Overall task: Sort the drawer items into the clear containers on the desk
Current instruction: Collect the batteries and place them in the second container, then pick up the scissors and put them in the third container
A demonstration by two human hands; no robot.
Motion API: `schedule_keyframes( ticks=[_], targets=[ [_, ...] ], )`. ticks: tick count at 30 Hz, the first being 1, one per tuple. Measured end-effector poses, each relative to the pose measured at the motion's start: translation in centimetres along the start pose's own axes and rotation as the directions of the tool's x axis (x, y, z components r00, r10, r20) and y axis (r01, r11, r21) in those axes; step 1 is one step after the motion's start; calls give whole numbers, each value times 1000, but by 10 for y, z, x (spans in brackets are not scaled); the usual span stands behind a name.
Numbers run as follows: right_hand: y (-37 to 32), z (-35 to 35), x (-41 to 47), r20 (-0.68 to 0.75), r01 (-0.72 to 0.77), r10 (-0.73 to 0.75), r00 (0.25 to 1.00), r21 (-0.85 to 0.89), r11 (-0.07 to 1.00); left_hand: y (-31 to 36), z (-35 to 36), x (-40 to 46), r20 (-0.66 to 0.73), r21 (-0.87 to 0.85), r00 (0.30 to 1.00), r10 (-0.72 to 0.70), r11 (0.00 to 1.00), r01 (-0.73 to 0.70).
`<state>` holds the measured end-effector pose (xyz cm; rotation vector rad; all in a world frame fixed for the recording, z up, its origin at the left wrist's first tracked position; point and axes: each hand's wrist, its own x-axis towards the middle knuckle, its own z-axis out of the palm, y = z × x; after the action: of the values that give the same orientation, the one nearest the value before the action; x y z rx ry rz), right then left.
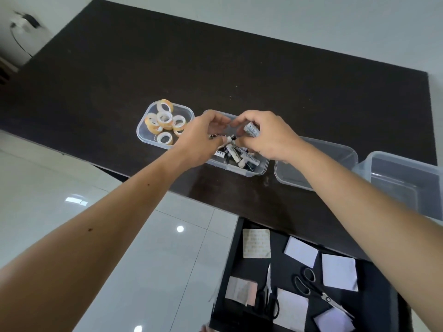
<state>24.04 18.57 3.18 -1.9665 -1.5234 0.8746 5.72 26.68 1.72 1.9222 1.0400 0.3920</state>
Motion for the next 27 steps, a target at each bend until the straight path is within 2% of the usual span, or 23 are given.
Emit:
schedule_keyframes(
  ticks=[11, 17, 22, 27],
  targets=[
    [-6, -11, -32, -180, 102, -81, 980, 109, 989, 16, -2, -31, -100, -85, 988, 119, 988, -128],
    [-1, -18, -85, -252, 90, -73, 965, 55, 994, 23, 13, -64, -86, -221, 986, 143, 962, -159],
    [16, -18, -154, -312, 39, 5, 950, 135, 990, 25, 50, -108, 76, -321, 984, 161, 938, -129],
    [54, -5, -227, -280, -49, 102, 954, 190, 980, 13, 105, -146, 306, -294, 937, 170, 953, -77]
  ],
)
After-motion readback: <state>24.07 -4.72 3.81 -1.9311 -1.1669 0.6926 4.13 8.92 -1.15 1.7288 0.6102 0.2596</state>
